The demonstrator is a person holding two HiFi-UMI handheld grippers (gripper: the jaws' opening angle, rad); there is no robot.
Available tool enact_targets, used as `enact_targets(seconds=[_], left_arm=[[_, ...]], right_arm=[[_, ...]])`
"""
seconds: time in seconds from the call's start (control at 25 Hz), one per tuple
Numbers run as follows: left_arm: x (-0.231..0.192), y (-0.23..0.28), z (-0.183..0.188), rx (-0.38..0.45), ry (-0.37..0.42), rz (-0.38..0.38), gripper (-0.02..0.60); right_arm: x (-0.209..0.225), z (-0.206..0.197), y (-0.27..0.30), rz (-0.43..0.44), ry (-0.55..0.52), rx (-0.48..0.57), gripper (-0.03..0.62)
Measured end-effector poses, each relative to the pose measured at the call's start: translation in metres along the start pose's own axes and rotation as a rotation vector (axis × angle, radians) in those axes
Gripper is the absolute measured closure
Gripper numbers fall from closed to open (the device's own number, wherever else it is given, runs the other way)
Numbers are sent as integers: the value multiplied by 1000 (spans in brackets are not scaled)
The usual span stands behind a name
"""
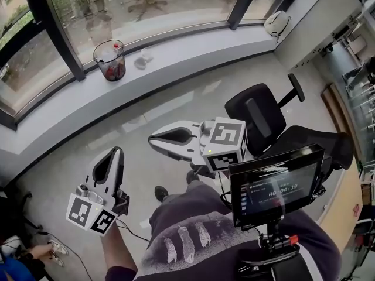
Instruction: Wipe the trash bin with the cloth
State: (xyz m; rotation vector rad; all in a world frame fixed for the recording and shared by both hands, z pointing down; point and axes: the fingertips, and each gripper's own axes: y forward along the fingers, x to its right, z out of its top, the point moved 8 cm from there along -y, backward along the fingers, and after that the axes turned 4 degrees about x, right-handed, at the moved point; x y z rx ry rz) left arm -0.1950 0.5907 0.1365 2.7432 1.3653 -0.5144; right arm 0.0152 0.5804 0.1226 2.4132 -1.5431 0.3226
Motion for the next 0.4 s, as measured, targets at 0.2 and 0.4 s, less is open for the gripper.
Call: enact_targets(seconds=[0.2, 0.4], left_arm=[[27, 6, -5, -9, -9, -26, 586], [82, 23, -21, -18, -20, -17, 586]], right_arm=[[-13, -2, -31, -22, 16, 73, 595], [-30, -13, -96, -14, 6, 103, 595]])
